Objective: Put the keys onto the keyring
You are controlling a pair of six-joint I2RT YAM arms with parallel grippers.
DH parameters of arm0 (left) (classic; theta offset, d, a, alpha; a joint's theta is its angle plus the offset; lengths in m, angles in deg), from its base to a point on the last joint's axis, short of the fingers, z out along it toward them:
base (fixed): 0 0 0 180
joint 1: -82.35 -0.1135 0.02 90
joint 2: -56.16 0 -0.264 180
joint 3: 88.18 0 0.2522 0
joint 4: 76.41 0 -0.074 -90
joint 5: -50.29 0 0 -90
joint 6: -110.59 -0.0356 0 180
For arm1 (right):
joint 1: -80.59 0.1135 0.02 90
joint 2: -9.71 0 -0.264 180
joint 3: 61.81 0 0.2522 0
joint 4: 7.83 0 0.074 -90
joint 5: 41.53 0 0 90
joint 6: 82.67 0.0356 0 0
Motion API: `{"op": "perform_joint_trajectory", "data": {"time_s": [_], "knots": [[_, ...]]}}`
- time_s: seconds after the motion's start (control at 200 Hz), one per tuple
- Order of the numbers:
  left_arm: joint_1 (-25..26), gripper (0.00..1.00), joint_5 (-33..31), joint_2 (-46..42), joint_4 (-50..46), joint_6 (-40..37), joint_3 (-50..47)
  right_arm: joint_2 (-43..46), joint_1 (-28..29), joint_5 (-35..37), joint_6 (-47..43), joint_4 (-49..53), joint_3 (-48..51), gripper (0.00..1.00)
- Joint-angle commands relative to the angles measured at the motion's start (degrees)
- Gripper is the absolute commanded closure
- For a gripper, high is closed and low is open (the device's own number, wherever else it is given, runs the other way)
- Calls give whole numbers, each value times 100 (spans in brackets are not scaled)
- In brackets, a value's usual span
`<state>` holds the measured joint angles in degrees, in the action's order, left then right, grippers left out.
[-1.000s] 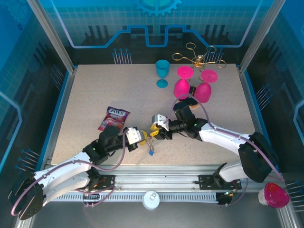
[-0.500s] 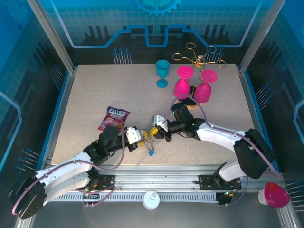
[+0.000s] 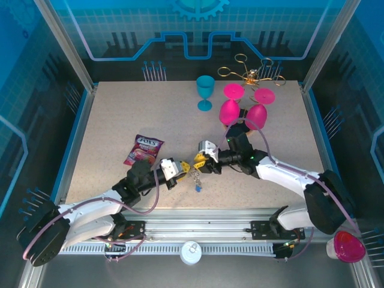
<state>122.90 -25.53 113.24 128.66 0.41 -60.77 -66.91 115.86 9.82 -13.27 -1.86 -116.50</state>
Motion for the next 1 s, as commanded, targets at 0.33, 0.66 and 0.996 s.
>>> {"op": "perform_joint_trajectory", "data": {"time_s": [0.33,0.66,0.996], "knots": [[-22,100,276,-13,372,58,-34,-99,92,-405,-407,-104,-29,73],[-27,100,209,47,415,57,-12,-175,199,-383,-559,-32,-55,75],[-29,100,249,154,608,119,2,-337,245,-372,-507,-179,-127,93]]}}
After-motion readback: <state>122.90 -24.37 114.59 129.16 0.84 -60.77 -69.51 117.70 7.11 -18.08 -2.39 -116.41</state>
